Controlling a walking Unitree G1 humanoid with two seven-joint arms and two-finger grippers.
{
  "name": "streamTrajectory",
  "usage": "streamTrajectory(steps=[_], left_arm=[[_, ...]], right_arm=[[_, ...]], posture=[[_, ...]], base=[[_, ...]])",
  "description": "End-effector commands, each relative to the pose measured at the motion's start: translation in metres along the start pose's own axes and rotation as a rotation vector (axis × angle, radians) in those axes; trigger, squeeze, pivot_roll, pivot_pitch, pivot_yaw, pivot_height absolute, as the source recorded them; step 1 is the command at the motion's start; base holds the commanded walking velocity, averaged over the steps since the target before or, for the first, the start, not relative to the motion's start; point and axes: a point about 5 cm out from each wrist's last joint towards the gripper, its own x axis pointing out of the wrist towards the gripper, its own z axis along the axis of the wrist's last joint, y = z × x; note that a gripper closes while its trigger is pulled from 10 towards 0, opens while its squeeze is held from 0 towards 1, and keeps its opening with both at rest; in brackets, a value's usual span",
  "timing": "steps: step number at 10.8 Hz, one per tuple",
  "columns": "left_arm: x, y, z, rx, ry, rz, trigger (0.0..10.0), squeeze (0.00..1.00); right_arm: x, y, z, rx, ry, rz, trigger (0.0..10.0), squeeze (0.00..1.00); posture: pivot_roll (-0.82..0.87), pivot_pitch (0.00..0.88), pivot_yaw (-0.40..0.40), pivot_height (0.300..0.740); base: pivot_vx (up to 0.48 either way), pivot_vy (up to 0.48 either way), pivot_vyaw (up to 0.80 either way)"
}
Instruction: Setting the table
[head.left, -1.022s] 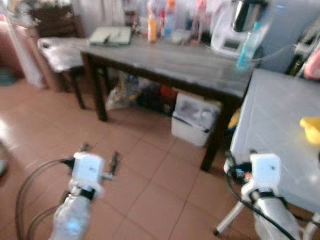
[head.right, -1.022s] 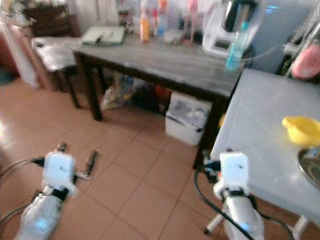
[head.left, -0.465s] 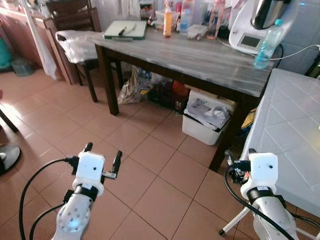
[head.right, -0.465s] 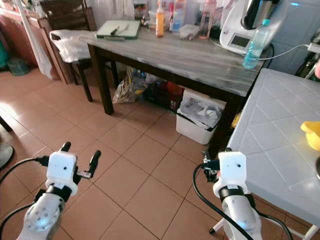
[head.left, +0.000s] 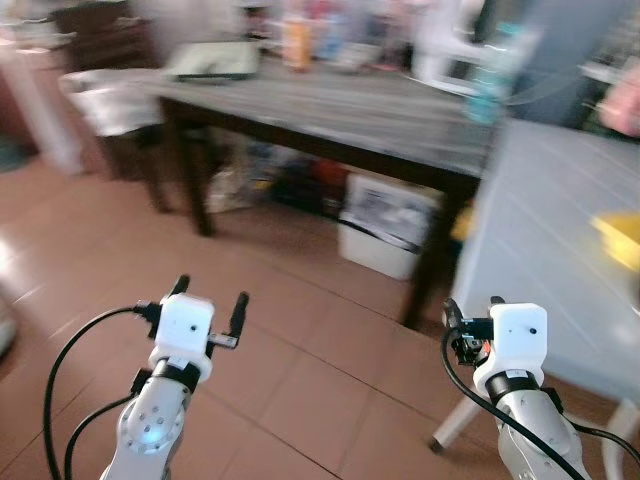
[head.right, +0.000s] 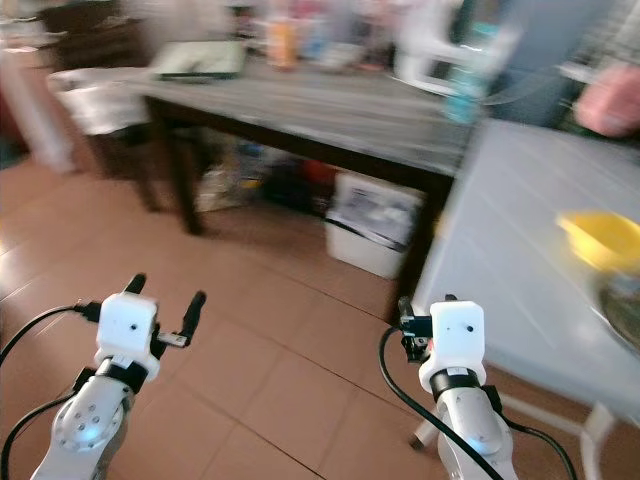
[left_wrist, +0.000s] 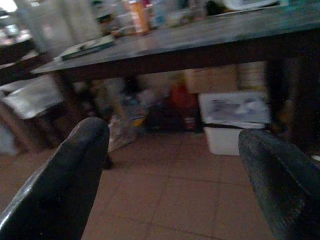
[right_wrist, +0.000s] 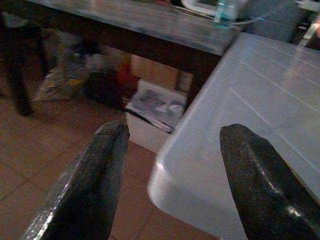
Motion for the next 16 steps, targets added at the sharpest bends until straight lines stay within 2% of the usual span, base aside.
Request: streamTrajectory(steps=[1,3,8,16], left_arm=[[0.0012,-0.0003,0.0000,0.013,0.003,-0.010,10.0,0.00],[0.0023,-0.0024,0.0009,0.013,-0.001,-0.023,10.0,0.00],[0.0026,-0.0042,0.0004,0.008,0.001,-0.040,10.0,0.00],[0.0052,-0.0039,0.0018,0.008,-0.001,-0.043,10.0,0.00]], right_arm=[[0.0006,-0.0022,-0.0007,-0.002,0.003,-0.010,10.0,0.00],[0.0008,-0.0016,-0.0006,-0.005,0.002,-0.011,10.0,0.00],[0.0002,-0.0013,0.0011,-0.018,-0.010,0.000,10.0,0.00],[0.0025,0.0049,0.0018,-0.020,-0.030,0.013,10.0,0.00]], posture=[[0.10,0.000,0.011,0.740],[0.10,0.000,0.012,0.740],[0.09,0.000,0.012,0.740],[0.10,0.000,0.019,0.740]], base=[[0.000,0.000,-0.69],[0.000,0.000,-0.69],[0.000,-0.266,-0.64],[0.000,-0.309,0.00]])
